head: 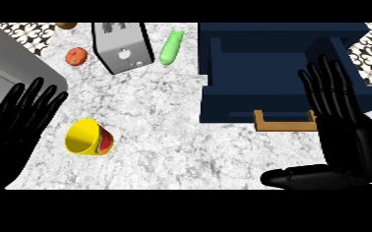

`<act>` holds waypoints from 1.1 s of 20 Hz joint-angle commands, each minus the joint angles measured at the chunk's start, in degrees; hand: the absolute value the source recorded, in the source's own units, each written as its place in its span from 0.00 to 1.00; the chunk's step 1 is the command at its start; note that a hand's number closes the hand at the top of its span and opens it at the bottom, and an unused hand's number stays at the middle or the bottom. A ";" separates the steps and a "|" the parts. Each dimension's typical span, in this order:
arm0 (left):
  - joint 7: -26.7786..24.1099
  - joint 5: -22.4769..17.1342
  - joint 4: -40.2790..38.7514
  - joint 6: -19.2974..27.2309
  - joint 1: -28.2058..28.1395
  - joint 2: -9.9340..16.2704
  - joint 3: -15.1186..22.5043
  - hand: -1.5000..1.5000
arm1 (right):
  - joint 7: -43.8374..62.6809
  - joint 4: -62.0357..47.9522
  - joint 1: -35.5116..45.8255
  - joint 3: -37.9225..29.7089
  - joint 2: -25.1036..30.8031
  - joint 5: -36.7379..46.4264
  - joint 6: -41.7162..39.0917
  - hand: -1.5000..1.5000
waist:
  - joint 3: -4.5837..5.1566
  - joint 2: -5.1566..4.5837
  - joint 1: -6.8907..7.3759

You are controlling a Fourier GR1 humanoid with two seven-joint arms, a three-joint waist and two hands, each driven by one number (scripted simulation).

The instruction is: Pick up the cup, place it into the drawer and close the drawer

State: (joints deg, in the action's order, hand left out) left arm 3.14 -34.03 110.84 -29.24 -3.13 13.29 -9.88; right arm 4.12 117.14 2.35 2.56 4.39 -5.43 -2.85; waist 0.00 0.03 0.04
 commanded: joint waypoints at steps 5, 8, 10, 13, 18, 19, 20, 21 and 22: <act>-0.58 0.09 -3.53 -4.16 -0.45 0.10 -2.70 0.00 | 1.79 -0.53 3.89 -4.59 1.32 -2.64 -1.12 0.00 | 0.01 -0.01 0.07; -1.87 2.75 -7.20 -4.82 -0.28 -0.59 -3.21 0.00 | 2.65 0.15 2.66 0.62 -1.45 2.23 1.27 0.00 | 0.02 -0.01 0.05; -0.84 2.61 -6.21 -4.76 -0.58 -0.16 -3.97 0.00 | 0.66 -0.53 0.92 -0.58 -1.01 1.69 -0.03 0.00 | 0.01 0.00 0.04; 1.03 5.55 -7.01 -0.73 1.79 -1.69 -2.35 0.00 | 3.34 0.55 4.02 -3.05 0.43 -0.94 -0.69 0.00 | 0.01 -0.01 -0.01; -5.31 7.12 -15.07 -8.07 -1.26 0.57 -6.71 0.00 | 3.77 1.15 3.57 -5.12 1.79 -2.67 -2.16 0.00 | 0.02 -0.03 -0.01; -8.57 11.64 -18.72 -7.81 0.64 -0.61 -6.17 0.00 | 4.08 1.81 3.32 -3.36 0.01 -0.83 -0.13 0.00 | 0.03 -0.04 -0.10; -7.64 10.49 -17.86 -8.62 -0.65 1.51 -7.75 0.00 | 7.25 5.14 2.99 -5.10 2.36 -4.00 -2.22 0.00 | 0.03 0.00 -0.12; -9.92 12.60 -17.57 -7.74 -2.15 -1.41 -6.83 0.00 | 2.44 0.40 2.56 -2.92 0.24 -0.30 -1.40 0.00 | 0.01 -0.02 0.05; -9.89 11.63 -18.86 -8.72 -1.87 0.07 -8.22 0.00 | 2.43 1.13 2.62 -4.95 0.66 -2.87 -1.98 0.00 | 0.01 -0.02 0.01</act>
State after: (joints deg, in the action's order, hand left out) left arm -3.70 -24.38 95.49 -36.29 -4.21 12.95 -16.24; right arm 7.12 118.63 4.72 -1.01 4.92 -6.94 -4.25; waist 0.02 0.01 0.02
